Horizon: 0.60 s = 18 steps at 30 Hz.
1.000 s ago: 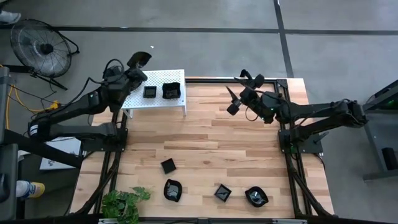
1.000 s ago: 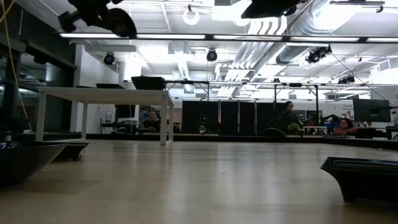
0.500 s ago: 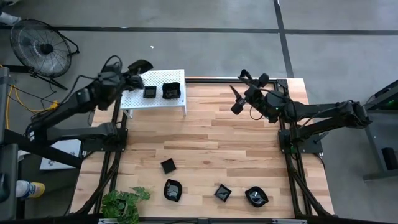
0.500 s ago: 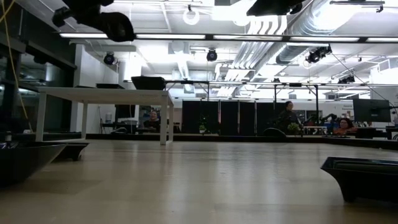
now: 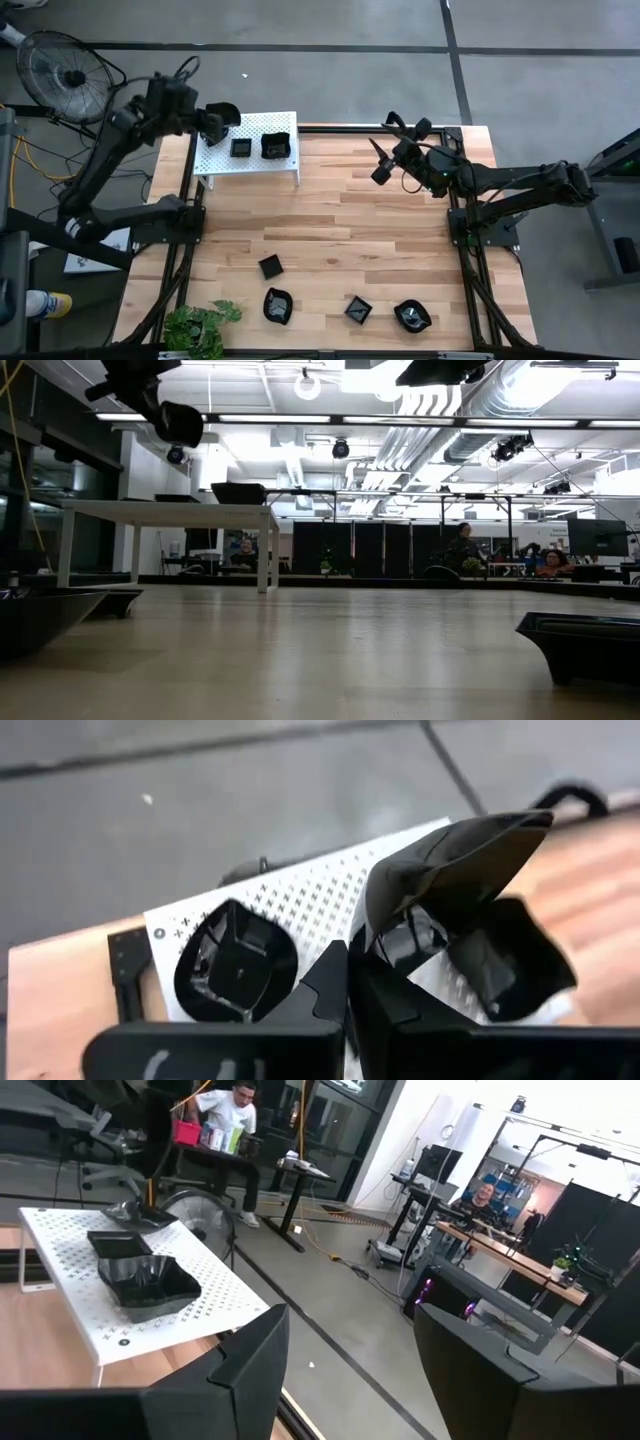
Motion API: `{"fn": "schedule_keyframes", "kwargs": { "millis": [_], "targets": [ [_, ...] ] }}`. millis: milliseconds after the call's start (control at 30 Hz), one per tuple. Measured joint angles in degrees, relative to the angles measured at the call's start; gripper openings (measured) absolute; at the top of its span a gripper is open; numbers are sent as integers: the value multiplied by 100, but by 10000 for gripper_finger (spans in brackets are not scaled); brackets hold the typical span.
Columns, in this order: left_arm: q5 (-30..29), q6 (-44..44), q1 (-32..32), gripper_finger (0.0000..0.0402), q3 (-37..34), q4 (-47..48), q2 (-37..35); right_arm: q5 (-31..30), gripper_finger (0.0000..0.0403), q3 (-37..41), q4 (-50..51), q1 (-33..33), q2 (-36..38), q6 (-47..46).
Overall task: Pick & Place Mini shaped plates
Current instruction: Stack the black leaf shaped plate on top of the black leaf shaped plate on the shelf
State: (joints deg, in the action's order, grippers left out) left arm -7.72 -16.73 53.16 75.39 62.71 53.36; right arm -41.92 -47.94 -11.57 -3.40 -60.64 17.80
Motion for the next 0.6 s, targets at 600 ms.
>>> {"fn": "schedule_keyframes", "kwargs": {
  "millis": [600],
  "targets": [
    [1871,2919,2180,0,2101,2668,2304,228,211,0,1049,15,164,-608]
  ]
}}
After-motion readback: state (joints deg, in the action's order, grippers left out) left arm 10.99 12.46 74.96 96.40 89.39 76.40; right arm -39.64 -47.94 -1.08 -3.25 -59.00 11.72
